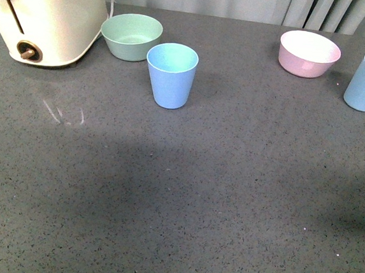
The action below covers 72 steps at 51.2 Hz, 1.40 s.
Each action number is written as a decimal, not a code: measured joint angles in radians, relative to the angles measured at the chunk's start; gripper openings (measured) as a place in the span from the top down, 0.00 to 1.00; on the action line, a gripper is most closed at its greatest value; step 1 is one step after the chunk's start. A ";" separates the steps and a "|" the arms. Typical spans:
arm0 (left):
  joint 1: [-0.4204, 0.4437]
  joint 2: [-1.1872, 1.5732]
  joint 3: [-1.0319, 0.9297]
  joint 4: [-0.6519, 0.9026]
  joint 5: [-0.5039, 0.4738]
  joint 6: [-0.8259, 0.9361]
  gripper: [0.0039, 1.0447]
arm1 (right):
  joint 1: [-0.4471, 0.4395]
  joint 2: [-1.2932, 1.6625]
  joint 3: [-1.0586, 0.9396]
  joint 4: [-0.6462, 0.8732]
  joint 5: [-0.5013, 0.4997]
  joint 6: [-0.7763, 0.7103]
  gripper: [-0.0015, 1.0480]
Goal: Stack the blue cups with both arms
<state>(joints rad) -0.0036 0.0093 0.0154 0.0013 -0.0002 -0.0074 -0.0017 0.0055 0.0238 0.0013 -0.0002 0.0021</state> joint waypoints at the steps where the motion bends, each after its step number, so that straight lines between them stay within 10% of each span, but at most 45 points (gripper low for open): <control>1: 0.000 0.000 0.000 0.000 0.000 0.000 0.08 | 0.000 0.000 0.000 0.000 0.000 0.000 0.09; 37: 0.002 0.017 0.009 -0.029 0.011 -0.013 0.08 | 0.000 0.000 0.000 0.000 0.000 0.000 0.09; 44: -0.041 0.360 0.203 -0.367 0.034 -0.199 0.08 | 0.000 -0.001 0.000 0.000 0.000 0.000 0.09; 72: -0.162 1.279 0.675 -0.094 0.034 -0.369 0.08 | 0.000 0.000 0.000 0.000 0.000 0.000 0.09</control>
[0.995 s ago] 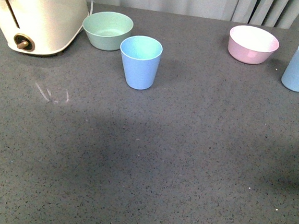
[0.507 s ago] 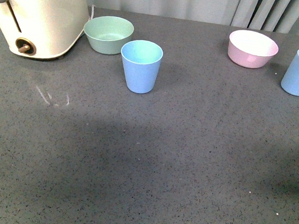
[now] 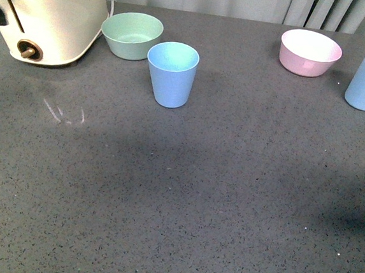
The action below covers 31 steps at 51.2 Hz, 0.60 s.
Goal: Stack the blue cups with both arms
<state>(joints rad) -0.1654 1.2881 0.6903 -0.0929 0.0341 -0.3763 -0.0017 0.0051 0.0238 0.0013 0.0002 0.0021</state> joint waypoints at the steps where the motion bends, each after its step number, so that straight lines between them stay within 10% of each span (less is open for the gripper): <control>1: -0.011 0.025 0.018 0.001 -0.002 -0.008 0.08 | 0.000 0.000 0.000 0.000 0.000 0.000 0.09; 31: -0.203 0.499 0.414 -0.024 -0.062 -0.136 0.08 | 0.000 0.000 0.000 0.000 0.000 0.000 0.09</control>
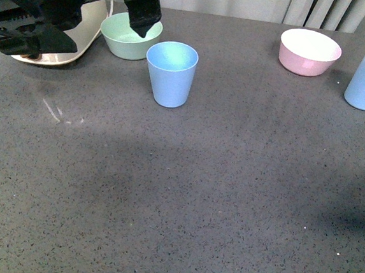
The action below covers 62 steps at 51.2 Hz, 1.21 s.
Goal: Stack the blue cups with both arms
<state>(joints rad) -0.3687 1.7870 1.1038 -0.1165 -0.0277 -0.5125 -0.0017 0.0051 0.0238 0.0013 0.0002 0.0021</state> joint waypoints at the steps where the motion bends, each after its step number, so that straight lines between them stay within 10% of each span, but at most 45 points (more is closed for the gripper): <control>1: -0.002 0.005 0.006 -0.002 0.000 -0.001 0.08 | 0.000 0.000 0.000 0.000 0.000 0.000 0.09; 50: -0.042 0.370 0.405 -0.156 -0.024 -0.016 0.08 | 0.000 0.000 0.000 0.000 0.000 0.000 0.09; 62: -0.055 0.402 0.455 -0.201 -0.029 -0.017 0.49 | 0.000 0.000 0.000 0.000 0.000 0.000 0.09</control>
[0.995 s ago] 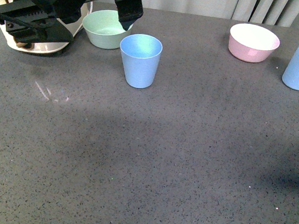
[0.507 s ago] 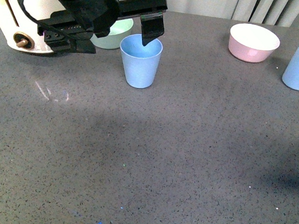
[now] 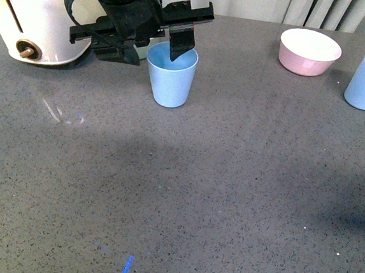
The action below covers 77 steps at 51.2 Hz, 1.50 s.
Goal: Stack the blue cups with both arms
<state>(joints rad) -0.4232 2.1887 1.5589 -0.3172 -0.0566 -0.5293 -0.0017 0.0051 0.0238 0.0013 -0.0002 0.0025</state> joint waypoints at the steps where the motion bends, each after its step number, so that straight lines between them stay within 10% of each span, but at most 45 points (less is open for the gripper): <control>1: -0.001 0.001 0.002 -0.001 0.000 0.000 0.51 | 0.000 0.000 0.000 0.000 0.000 0.000 0.09; 15: -0.018 0.011 0.021 -0.031 0.016 -0.010 0.99 | 0.000 0.000 0.000 0.000 0.000 0.000 0.09; 69: -0.262 0.090 0.141 -0.109 0.027 -0.049 0.98 | 0.000 0.000 0.000 0.000 0.000 0.000 0.09; 77: -0.267 0.091 0.142 -0.109 0.029 -0.045 0.77 | 0.000 0.000 0.000 0.000 0.000 0.000 0.09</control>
<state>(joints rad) -0.6899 2.2795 1.7004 -0.4259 -0.0273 -0.5739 -0.0017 0.0051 0.0238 0.0013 -0.0002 0.0021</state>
